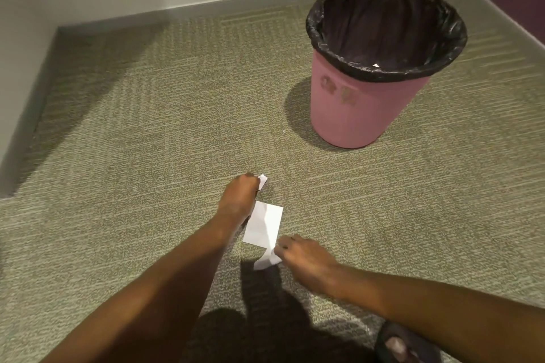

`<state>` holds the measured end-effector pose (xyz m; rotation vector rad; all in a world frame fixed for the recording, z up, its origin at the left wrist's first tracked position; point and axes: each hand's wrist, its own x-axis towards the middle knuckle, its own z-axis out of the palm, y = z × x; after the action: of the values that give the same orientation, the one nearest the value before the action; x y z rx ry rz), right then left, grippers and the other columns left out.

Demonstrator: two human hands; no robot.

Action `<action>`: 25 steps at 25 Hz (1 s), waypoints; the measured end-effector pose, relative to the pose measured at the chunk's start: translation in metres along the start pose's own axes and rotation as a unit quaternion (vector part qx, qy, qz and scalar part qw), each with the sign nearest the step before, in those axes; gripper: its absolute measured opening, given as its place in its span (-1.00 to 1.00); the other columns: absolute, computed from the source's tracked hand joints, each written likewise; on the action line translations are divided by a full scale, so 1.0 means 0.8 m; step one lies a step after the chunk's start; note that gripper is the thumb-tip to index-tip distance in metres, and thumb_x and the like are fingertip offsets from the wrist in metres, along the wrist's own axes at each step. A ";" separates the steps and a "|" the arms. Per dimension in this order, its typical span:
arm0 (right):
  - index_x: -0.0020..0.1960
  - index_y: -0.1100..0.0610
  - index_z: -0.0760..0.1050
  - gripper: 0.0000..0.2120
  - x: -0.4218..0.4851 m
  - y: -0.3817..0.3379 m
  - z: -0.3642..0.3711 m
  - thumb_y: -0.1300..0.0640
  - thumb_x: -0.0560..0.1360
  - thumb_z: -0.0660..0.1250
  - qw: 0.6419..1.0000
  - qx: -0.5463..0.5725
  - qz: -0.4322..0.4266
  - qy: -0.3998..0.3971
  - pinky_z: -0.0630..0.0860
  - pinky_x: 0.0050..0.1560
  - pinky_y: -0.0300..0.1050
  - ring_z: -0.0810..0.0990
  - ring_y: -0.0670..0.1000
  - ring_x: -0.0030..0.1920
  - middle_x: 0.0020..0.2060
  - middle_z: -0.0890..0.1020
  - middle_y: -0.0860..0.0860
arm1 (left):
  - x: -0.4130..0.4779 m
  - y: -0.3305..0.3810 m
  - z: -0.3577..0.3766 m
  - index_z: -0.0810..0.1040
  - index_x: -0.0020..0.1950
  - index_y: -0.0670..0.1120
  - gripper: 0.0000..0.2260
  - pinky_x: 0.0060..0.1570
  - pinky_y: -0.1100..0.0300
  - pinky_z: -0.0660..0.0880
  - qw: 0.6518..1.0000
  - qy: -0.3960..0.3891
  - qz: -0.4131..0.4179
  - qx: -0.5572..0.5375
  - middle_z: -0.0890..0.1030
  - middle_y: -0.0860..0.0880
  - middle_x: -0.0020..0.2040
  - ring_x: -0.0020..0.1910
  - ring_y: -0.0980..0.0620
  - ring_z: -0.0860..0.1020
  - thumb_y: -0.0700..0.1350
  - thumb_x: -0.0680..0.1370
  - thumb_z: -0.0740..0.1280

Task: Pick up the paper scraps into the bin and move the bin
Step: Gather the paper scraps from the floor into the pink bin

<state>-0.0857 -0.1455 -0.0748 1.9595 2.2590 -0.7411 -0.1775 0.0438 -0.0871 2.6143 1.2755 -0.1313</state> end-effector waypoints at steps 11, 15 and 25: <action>0.01 0.09 0.61 -0.90 -0.017 0.072 -0.262 0.21 0.57 0.32 0.917 0.220 0.116 0.311 0.61 -0.31 0.03 0.63 0.06 -0.30 -0.28 0.63 0.00 | 0.062 0.082 -0.206 0.68 0.00 -0.18 -0.87 -0.45 0.42 0.29 0.953 0.212 -0.006 -0.217 0.64 -0.06 -0.22 -0.39 0.13 0.47 -0.30 0.51 0.37; -0.13 0.05 0.51 -0.92 -0.044 0.103 -0.348 0.14 0.55 0.32 0.861 0.137 0.149 0.467 0.42 -0.39 -0.07 0.54 0.04 -0.32 -0.32 0.56 0.01 | 0.084 0.141 -0.305 0.69 -0.04 -0.12 -0.90 -0.27 0.26 0.44 0.915 0.308 0.070 -0.252 0.68 -0.04 -0.15 -0.24 0.09 0.55 -0.21 0.50 0.40; 0.04 0.12 0.57 -0.83 -0.026 0.203 -0.411 0.06 0.51 0.37 0.866 0.027 0.293 0.403 0.38 -0.19 -0.02 0.58 0.25 -0.04 -0.04 0.63 0.20 | 0.174 0.207 -0.331 0.64 0.07 -0.10 -0.80 -0.02 0.17 0.51 0.959 0.184 0.130 -0.170 0.58 -0.14 0.13 0.07 -0.10 0.57 -0.21 0.45 0.45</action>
<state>0.1581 -0.0240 0.1718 3.1637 1.6653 0.1353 0.0339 0.1164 0.1720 2.5372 0.9289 0.5920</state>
